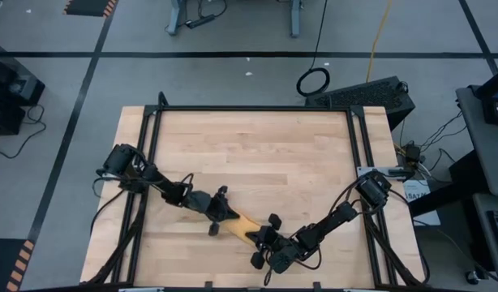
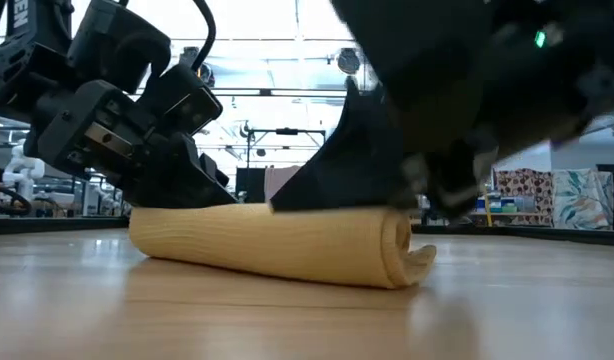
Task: Roll towel
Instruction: Roll the yellow towel
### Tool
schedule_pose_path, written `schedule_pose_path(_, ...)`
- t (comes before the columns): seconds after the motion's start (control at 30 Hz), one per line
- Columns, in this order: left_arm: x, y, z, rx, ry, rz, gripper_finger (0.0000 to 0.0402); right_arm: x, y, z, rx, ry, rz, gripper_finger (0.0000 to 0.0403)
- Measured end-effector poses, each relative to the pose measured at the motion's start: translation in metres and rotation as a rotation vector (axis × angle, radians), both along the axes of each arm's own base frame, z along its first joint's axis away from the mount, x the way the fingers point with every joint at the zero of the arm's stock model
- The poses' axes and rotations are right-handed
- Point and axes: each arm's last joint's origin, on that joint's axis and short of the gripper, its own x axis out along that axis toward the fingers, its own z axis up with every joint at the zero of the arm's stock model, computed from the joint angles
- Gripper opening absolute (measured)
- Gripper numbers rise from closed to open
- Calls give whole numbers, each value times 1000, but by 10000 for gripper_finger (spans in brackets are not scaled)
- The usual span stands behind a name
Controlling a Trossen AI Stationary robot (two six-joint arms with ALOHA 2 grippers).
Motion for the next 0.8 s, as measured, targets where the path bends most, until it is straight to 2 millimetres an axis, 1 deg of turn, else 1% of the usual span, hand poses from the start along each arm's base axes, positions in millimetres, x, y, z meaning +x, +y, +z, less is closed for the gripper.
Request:
schedule_pose_path(0.07,0,0,-1,4,14,1,11,-1,-1,11,-40,-7,3,1)
schedule_pose_path(0.17,-1,0,-2,-16,25,12,11,-1,-2,33,-85,-61,-25,1)
schedule_pose_path(0.23,-1,0,-2,-34,32,21,11,0,-3,39,-106,-86,-58,1)
schedule_pose_path(0.27,-1,0,-2,-39,34,24,11,0,-5,38,-125,-83,-79,1)
schedule_pose_path(0.33,-1,0,-2,-49,38,28,11,1,-9,27,-137,-65,-111,1)
schedule_pose_path(0.5,-2,-2,-2,-60,40,26,11,3,-12,-3,-81,-49,-163,1)
schedule_pose_path(0.57,-3,-4,-2,-60,36,22,11,3,-12,-12,-61,-57,-186,1)
schedule_pose_path(0.67,-3,-6,-2,-66,39,16,11,3,-11,-19,-33,-69,-208,1)
schedule_pose_path(0.8,-5,-8,-3,-140,73,44,11,3,-11,-20,-30,-64,-194,1)
